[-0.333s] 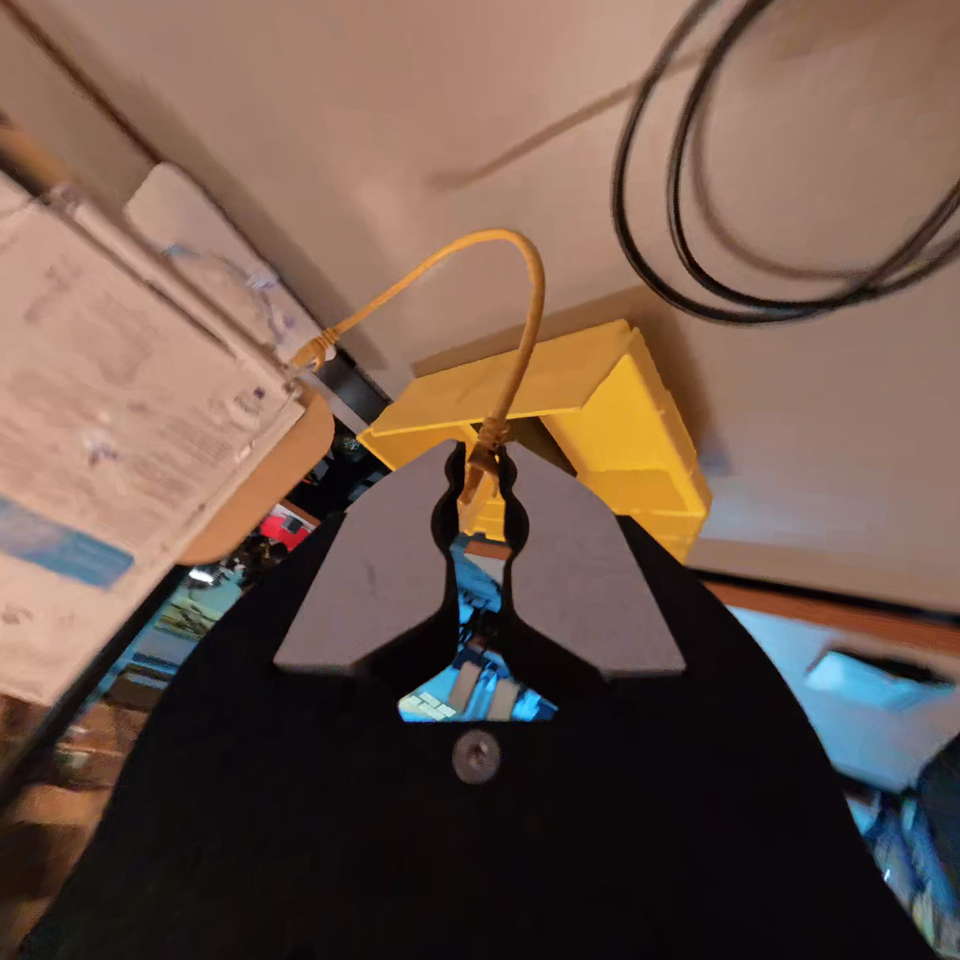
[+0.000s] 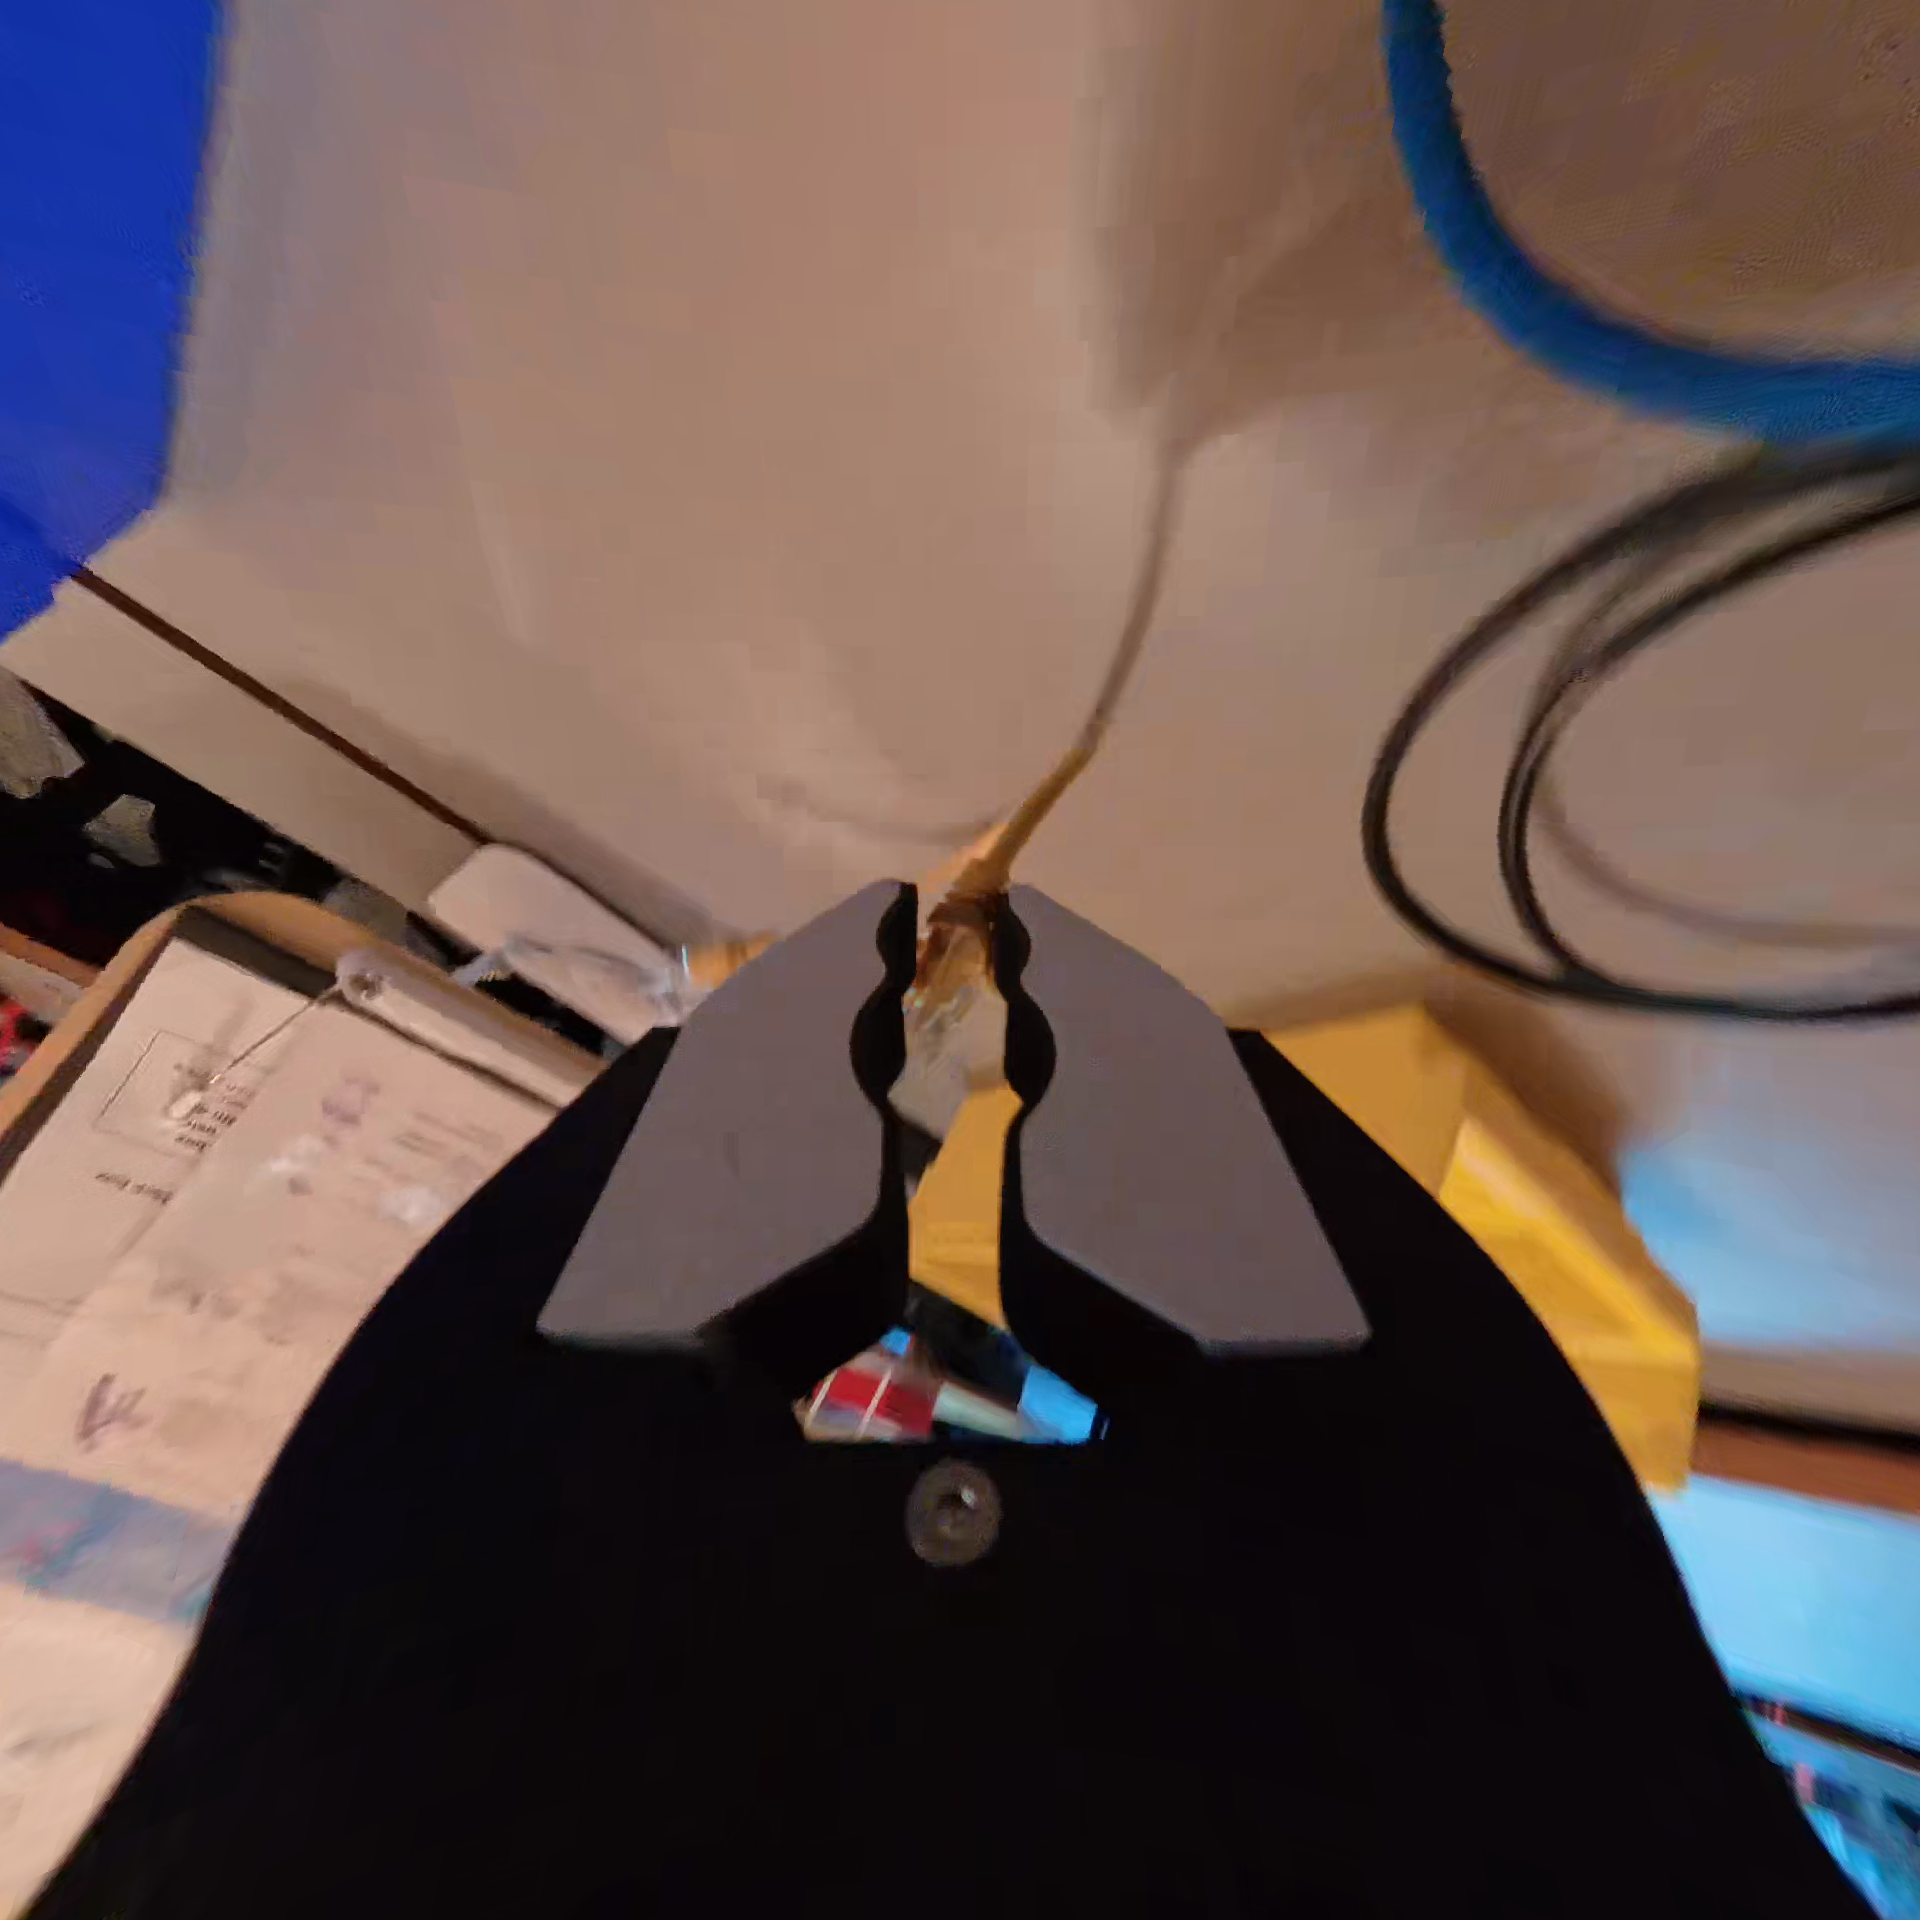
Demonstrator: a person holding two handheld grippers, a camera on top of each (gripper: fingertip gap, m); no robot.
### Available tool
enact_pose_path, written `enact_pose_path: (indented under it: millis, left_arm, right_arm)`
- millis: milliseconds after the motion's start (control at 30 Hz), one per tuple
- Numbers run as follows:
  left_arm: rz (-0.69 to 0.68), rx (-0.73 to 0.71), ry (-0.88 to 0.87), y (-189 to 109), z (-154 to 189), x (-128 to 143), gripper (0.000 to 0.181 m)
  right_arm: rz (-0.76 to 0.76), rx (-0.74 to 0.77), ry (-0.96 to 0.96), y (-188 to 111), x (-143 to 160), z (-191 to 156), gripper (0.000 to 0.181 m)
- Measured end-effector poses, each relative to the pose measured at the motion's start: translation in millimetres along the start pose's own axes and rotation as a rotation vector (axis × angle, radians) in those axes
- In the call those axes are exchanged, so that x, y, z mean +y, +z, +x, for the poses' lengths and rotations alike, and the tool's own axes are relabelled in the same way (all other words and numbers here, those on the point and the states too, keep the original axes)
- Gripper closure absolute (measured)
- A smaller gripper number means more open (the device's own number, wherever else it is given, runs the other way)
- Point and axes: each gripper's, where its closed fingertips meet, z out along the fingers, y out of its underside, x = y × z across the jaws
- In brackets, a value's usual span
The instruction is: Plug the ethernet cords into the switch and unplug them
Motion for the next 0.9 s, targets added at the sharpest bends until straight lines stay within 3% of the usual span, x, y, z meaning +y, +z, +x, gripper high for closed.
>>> enact_pose_path:
  millis: [33,133,267,400,467,533,600,667,767,900]
  left_arm:
    - [0.06,-0.019,-0.037,4,-5,-9,0.168]
    - [0.181,-0.111,-0.134,15,-22,-23,0.148]
    - [0.228,-0.354,-0.122,8,-55,-19,0.144]
    - [0.318,-0.462,-0.218,-7,-77,-17,0.14]
    - [0.354,-0.433,-0.344,-7,-80,-11,0.141]
    - [0.395,-0.304,-0.562,5,-72,-9,0.144]
    - [0.464,-0.129,-0.792,26,-60,-20,0.147]
    - [0.581,-0.057,-0.909,44,-50,-38,0.157]
    - [0.591,-0.159,-0.987,71,-38,-36,0.16]
    - [0.544,-0.156,-1.235,101,-17,-25,0.156]
  right_arm:
    - [0.001,-0.001,-0.001,0,0,0,0.106]
    - [0.001,-0.003,0.0,0,0,0,0.106]
    - [-0.003,-0.009,0.001,0,0,-1,0.106]
    - [-0.001,-0.013,0.007,0,0,-1,0.106]
    - [0.0,-0.015,0.005,0,0,-1,0.106]
    - [0.0,-0.014,0.006,0,0,-1,0.106]
    - [-0.002,-0.016,0.007,0,0,-1,0.106]
    - [-0.004,-0.016,0.005,1,0,-1,0.106]
    - [0.0,-0.009,-0.004,0,0,-1,0.106]
    - [-0.007,-0.006,-0.002,1,1,-1,0.106]
